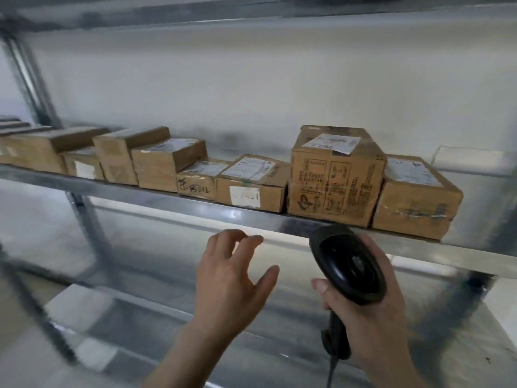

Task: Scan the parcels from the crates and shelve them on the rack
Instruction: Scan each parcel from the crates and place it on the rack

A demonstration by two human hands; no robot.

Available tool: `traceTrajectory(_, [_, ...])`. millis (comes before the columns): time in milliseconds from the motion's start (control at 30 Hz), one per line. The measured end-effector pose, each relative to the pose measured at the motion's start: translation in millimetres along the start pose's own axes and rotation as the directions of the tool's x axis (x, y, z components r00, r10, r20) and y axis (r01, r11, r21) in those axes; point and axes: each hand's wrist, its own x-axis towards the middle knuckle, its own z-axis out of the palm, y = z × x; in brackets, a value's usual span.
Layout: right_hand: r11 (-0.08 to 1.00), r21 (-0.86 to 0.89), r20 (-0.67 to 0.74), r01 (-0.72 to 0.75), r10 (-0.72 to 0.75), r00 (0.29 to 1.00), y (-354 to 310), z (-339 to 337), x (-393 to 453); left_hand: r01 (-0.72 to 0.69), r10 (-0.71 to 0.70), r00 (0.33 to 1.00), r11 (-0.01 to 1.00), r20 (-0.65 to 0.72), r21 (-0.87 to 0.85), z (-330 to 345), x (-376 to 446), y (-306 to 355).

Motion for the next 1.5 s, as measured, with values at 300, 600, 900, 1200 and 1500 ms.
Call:
traceTrajectory(300, [0.982, 0.161, 0.213, -0.095, 0.059, 0.975, -24, 145, -59, 0.227, -0.288, 0.945, 0.919, 0.157, 0.321, -119, -63, -147])
traceTrajectory(600, [0.976, 0.153, 0.386, -0.155, 0.085, 0.919, -34, 303, -124, 0.470, -0.556, 0.829, 0.757, 0.068, 0.455, -247, -142, -294])
traceTrajectory(900, [0.958, 0.177, 0.560, -0.227, 0.092, 0.824, -45, 447, -160, 0.677, -0.740, 0.666, 0.542, -0.100, 0.499, -344, -192, -382])
traceTrajectory(1200, [0.949, 0.203, 0.757, -0.243, 0.006, 0.654, -42, 619, -175, 0.770, -0.807, 0.539, 0.357, -0.239, 0.529, -395, -189, -481])
traceTrajectory(1500, [0.940, 0.193, 0.880, -0.281, -0.039, 0.473, -41, 775, -164, 0.805, -0.821, 0.472, 0.252, -0.322, 0.537, -423, -144, -592])
